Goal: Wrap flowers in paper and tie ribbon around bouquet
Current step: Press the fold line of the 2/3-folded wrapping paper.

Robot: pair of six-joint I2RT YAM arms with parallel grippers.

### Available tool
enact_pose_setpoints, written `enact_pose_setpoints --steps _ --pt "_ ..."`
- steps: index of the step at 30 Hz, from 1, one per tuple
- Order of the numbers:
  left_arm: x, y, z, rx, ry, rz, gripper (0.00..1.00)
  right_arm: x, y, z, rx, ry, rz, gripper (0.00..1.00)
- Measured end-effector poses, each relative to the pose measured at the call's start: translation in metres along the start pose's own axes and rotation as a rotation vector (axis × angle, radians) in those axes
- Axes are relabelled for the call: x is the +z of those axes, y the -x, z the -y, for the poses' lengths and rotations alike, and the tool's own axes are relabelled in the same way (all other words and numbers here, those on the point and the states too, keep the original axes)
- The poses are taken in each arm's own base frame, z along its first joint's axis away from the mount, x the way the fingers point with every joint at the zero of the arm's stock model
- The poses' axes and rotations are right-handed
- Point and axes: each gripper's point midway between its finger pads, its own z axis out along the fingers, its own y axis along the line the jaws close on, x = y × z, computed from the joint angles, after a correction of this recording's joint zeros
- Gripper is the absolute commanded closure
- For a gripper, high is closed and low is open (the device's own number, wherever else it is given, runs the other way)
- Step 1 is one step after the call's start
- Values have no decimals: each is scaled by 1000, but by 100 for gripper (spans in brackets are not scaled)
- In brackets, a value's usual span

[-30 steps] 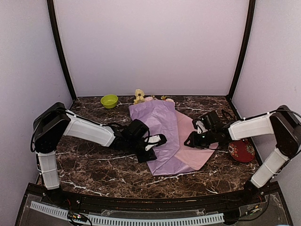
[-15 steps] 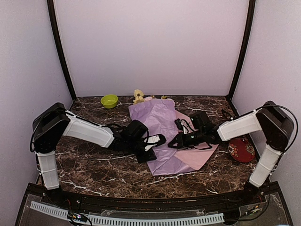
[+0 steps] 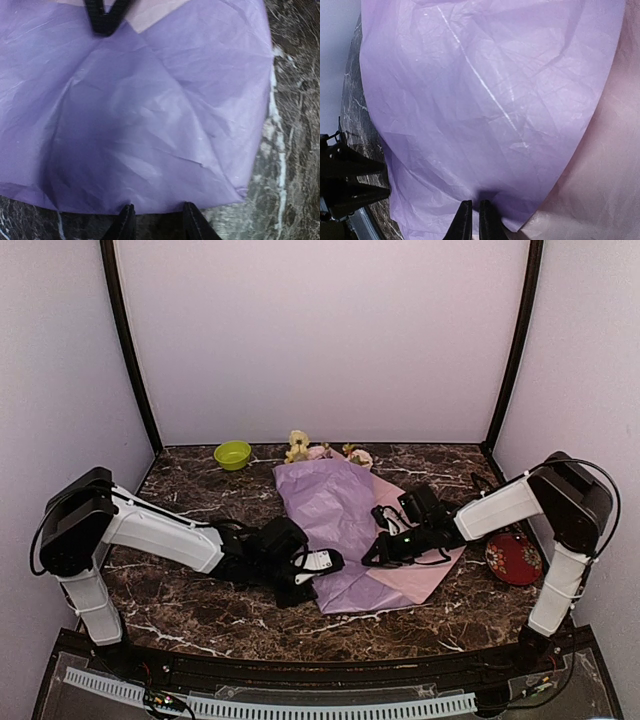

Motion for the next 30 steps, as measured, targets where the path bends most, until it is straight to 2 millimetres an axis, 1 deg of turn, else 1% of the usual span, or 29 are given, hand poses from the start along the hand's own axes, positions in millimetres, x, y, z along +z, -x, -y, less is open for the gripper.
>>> enact_pose_setpoints --steps 4,6,8,11,14,16,18,20,23,24,30 --pt "-9 -4 21 51 -9 -12 68 1 1 0 -4 0 -1 93" --pt "-14 -3 23 58 -7 -1 71 2 3 0 -6 1 0 93" --pt "-20 3 20 59 3 20 74 3 5 -1 -9 0 -2 93" --pt "-29 20 15 64 17 72 78 4 7 -1 -15 -2 -5 93" --pt "-32 46 8 75 31 125 82 4 7 -1 -19 -4 -8 93" --pt "-26 60 7 85 26 139 83 4 7 -2 -21 -6 -10 93" --pt "-13 67 7 93 7 128 83 4 7 -1 -20 -7 -10 92" --pt "3 63 9 97 -8 99 83 4 7 -1 -20 -8 -9 92" --pt "22 39 14 99 -35 22 86 4 7 -1 -20 -10 -8 92" --pt "26 39 15 100 -38 21 87 4 7 -1 -20 -9 -8 92" --pt "23 38 19 103 -47 12 87 4 7 -1 -19 -7 -8 91"
